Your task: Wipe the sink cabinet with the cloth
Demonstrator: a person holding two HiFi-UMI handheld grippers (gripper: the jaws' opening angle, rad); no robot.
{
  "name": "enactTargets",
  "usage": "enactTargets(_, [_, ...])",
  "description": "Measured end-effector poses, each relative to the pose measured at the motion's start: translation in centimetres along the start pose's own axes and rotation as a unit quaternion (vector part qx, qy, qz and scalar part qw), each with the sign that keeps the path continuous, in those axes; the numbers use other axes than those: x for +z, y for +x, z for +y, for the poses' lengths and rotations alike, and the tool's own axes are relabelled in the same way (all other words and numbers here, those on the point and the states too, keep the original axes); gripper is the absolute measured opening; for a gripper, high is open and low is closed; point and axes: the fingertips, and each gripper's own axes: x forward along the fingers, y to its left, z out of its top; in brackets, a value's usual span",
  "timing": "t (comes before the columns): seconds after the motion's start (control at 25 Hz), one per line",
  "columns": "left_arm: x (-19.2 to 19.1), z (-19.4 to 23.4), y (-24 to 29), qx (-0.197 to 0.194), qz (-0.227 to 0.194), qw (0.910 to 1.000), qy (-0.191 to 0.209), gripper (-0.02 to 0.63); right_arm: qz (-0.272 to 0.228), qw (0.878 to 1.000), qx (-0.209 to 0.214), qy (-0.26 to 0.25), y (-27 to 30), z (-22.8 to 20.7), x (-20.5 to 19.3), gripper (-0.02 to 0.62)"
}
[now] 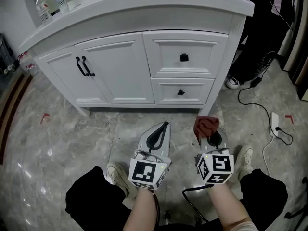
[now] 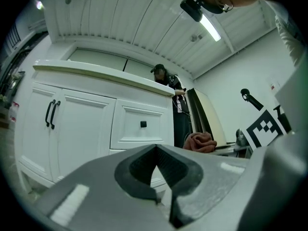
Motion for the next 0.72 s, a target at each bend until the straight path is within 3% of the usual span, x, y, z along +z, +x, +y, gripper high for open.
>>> enactTargets(0.24, [1.7,-3.2,-5.8,0.000,-0.008,0.9999,-0.007,0.000,-0.004,1.000,0.002,-0.004,-6.3,2.2,0.1,0.080])
enactTargets(0.4, [2.9,-5.3,-8.6,-0.012,-0.013,0.9997,0.015,0.000,-0.017,1.000,0.001,-0.004,-9.7,3.6,1.1,0.080])
enactTargets(0.72, [5.8,-6.7,-12.1,-0.011,-0.034,0.9992,0.019,0.000,-0.044,0.999,0.008,-0.016,-14.0,6.6,3.6,0.080])
